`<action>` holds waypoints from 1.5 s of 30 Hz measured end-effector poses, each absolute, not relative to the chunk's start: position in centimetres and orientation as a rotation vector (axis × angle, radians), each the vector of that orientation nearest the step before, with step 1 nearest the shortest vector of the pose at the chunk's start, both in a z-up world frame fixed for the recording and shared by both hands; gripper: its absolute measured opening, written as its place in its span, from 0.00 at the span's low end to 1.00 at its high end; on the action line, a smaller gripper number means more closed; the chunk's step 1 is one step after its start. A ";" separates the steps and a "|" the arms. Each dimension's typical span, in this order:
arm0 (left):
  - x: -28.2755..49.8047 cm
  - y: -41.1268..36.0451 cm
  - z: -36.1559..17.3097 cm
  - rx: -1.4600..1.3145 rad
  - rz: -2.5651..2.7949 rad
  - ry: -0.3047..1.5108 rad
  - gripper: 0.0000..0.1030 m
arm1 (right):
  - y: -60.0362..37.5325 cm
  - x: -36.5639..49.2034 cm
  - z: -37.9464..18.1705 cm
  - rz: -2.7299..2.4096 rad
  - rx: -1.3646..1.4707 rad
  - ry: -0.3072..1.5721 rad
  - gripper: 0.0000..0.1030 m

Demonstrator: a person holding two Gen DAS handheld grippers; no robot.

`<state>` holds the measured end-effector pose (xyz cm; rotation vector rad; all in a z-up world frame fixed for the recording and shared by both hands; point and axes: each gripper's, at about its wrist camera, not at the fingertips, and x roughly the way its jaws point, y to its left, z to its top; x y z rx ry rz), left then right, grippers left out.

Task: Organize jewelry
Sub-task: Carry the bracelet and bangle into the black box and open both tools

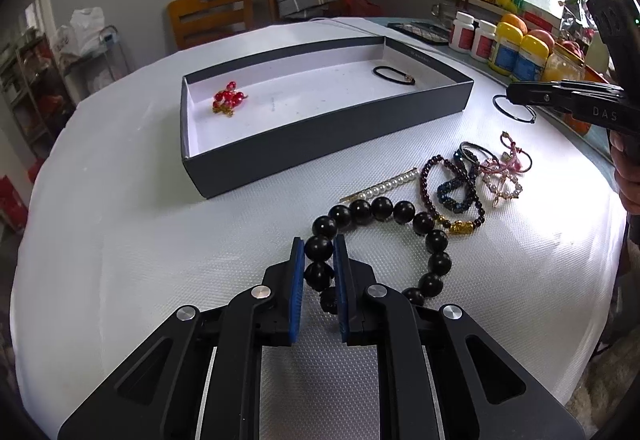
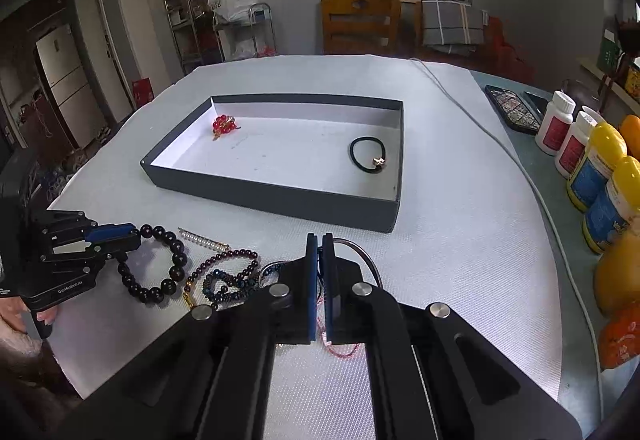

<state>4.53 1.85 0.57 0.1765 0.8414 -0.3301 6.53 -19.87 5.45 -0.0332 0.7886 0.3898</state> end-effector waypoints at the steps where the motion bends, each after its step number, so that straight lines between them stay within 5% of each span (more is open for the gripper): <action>1: 4.5 1.9 0.8 0.175 -0.331 0.838 0.14 | -20.1 6.6 5.6 0.390 -0.021 0.785 0.02; 28: 10.9 2.8 12.5 0.128 -0.278 0.572 0.14 | -17.2 15.6 8.5 0.449 0.068 0.758 0.02; 45: 17.1 5.0 4.3 0.063 -0.171 0.770 0.15 | -16.1 18.4 2.3 0.422 0.035 0.904 0.02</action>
